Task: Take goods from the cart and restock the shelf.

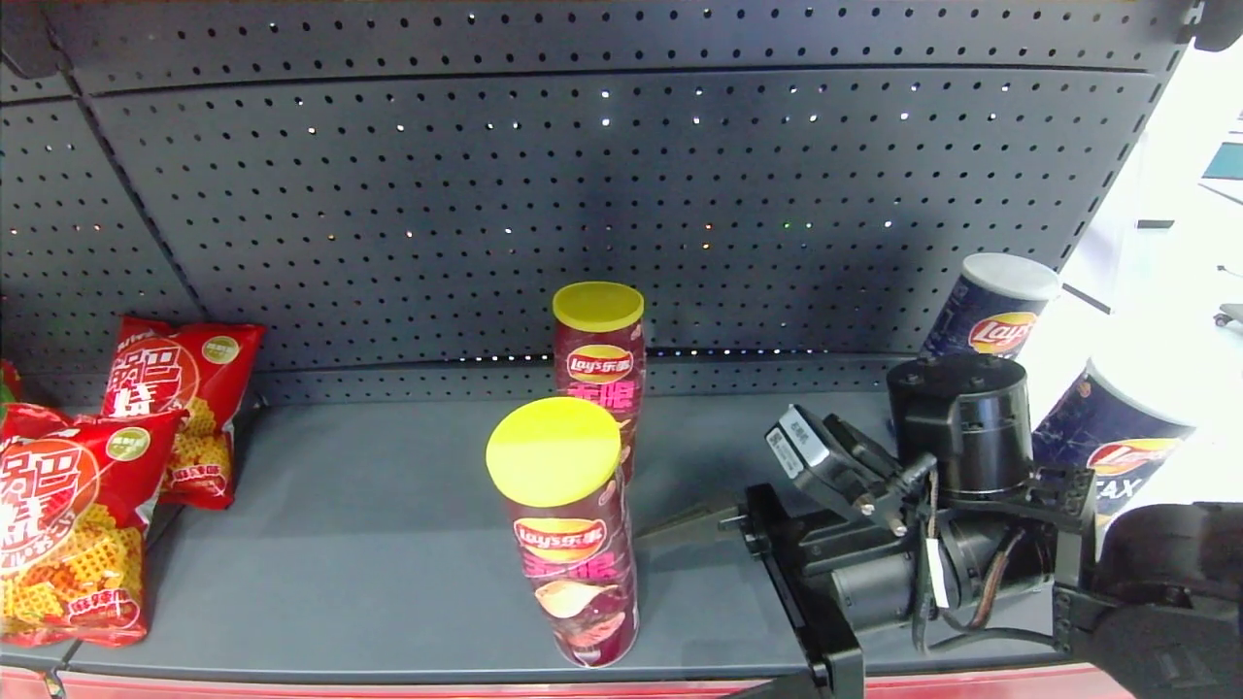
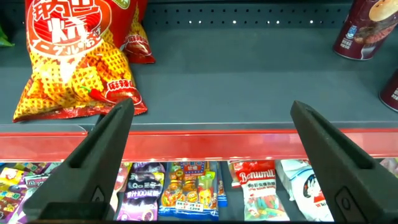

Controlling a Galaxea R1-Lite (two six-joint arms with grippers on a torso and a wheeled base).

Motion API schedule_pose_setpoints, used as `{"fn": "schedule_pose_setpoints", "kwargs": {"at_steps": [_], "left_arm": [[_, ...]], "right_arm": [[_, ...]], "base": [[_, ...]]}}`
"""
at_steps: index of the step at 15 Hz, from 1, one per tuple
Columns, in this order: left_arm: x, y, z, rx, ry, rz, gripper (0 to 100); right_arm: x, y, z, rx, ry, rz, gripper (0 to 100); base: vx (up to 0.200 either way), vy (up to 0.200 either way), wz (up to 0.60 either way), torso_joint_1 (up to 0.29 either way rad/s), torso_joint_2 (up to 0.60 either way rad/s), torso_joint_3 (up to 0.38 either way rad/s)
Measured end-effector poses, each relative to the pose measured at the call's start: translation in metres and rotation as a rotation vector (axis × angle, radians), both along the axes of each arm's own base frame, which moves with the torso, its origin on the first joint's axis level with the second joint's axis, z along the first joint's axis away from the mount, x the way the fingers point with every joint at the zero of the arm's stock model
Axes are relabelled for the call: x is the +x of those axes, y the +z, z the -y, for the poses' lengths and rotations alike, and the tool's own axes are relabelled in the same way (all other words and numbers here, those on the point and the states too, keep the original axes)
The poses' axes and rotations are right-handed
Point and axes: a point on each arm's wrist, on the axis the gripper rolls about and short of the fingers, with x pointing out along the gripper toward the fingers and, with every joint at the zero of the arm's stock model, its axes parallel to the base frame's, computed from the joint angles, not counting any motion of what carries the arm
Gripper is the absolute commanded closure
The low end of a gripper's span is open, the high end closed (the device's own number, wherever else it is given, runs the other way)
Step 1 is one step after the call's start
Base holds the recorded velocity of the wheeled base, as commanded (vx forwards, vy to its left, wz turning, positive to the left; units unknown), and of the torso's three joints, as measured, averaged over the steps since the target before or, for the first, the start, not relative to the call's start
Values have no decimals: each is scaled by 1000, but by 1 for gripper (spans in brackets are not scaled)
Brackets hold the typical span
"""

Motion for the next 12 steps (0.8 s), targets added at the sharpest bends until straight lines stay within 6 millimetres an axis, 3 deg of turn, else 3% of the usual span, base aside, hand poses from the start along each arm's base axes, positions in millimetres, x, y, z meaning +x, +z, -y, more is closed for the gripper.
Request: {"fn": "schedule_pose_setpoints", "kwargs": {"at_steps": [12], "left_arm": [[0, 0, 0, 0, 0, 1, 0]], "right_arm": [[-3, 0, 16, -6, -37, -7, 0]], "base": [[0, 0, 0, 0, 0, 0]]}}
